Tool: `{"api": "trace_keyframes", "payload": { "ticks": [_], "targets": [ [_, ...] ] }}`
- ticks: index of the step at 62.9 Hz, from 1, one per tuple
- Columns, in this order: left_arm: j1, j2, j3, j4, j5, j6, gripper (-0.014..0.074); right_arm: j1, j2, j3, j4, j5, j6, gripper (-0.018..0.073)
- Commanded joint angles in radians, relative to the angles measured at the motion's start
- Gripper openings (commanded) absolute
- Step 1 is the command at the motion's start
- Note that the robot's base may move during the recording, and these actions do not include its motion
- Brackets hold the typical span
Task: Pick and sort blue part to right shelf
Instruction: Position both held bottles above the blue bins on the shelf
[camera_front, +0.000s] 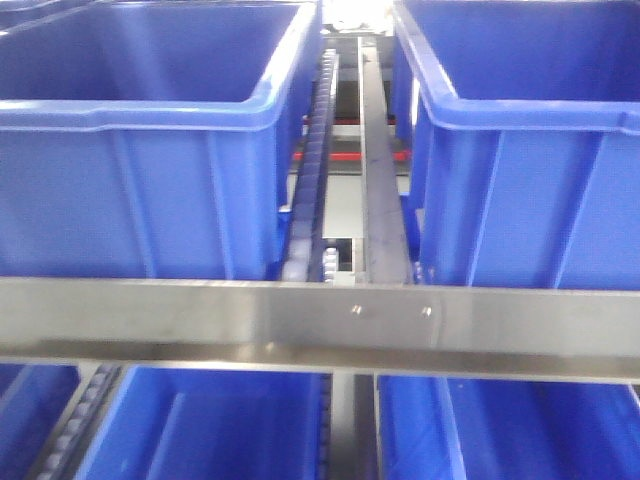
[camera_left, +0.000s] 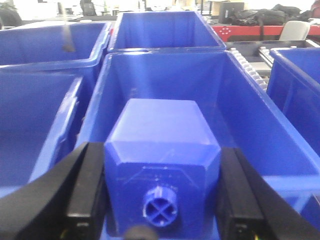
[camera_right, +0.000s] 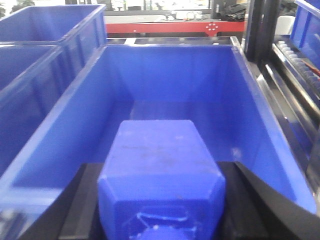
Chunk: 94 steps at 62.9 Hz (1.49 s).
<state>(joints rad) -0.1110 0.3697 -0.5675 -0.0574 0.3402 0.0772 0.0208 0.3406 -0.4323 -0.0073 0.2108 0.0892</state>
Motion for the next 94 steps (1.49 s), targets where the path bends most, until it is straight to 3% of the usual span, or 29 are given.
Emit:
{"api": "trace_keyframes", "payload": {
  "ticks": [1, 94],
  "targets": [
    [0.000, 0.008, -0.030, -0.006, -0.092, -0.006, 0.0354, -0.004, 0.007, -0.030, 0.000, -0.090, -0.002, 0.0426],
    [0.000, 0.008, -0.030, -0.006, -0.092, -0.006, 0.0354, -0.004, 0.007, -0.029, 0.000, -0.124, -0.002, 0.0426]
  ]
}}
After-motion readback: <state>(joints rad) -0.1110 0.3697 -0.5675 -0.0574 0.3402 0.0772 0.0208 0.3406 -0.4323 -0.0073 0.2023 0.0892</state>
